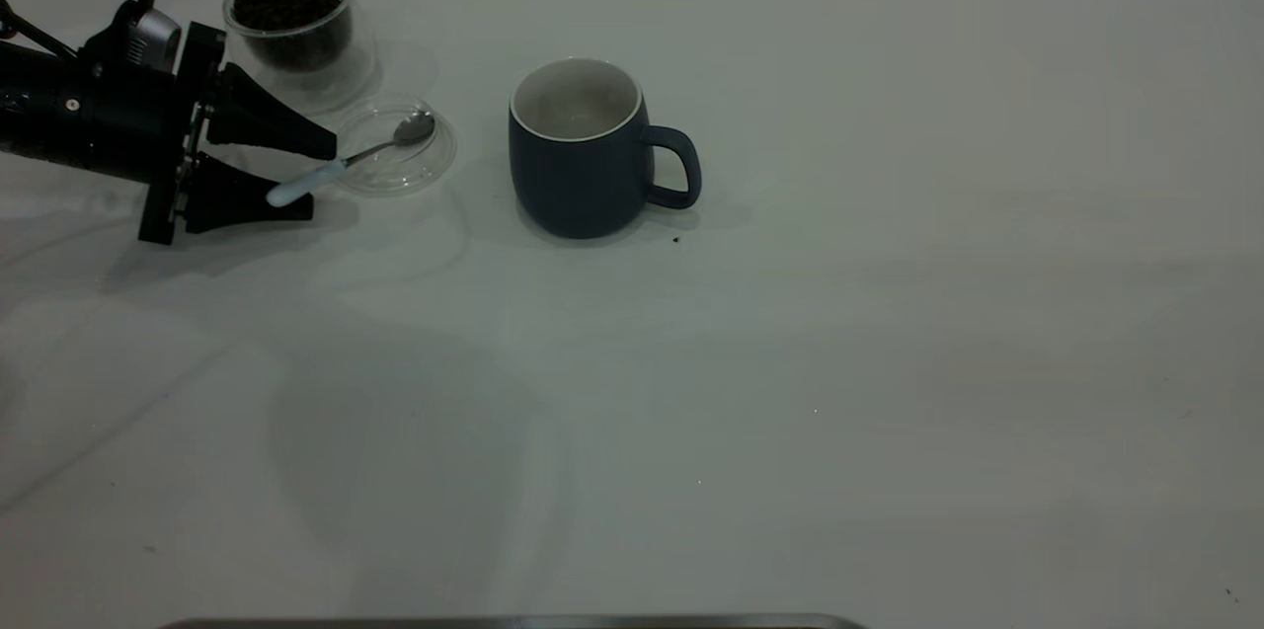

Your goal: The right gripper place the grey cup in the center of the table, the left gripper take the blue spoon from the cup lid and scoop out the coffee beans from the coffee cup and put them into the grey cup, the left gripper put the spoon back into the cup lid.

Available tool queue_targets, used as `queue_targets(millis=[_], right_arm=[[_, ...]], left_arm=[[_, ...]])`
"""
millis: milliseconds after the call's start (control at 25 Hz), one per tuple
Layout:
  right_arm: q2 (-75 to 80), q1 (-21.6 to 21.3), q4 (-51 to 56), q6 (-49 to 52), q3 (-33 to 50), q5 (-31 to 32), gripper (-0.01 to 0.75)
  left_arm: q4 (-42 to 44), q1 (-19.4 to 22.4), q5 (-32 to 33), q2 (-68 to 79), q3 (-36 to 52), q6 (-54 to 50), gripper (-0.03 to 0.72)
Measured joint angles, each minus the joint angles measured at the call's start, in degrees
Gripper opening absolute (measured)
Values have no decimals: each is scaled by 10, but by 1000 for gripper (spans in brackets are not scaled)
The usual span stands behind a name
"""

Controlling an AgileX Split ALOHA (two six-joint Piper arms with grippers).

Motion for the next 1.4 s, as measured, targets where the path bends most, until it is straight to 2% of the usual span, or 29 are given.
queue_targets(millis=[360, 760, 960, 1120, 1280, 1400], right_arm=[[0, 0, 0, 0, 0, 0, 460], [0, 0, 0, 0, 0, 0, 460], [0, 0, 0, 0, 0, 0, 460], [0, 0, 0, 0, 0, 0, 460], [0, 0, 0, 0, 0, 0, 460], [0, 0, 0, 0, 0, 0, 460]], left_arm=[[10, 8, 29, 0, 0, 4, 580], [39, 118, 97, 0, 0, 0, 580], [52, 150, 115, -5, 0, -8, 580], [96, 157, 116, -61, 0, -14, 580], [104, 157, 121, -151, 0, -20, 580], [133, 152, 123, -223, 0, -56, 580]])
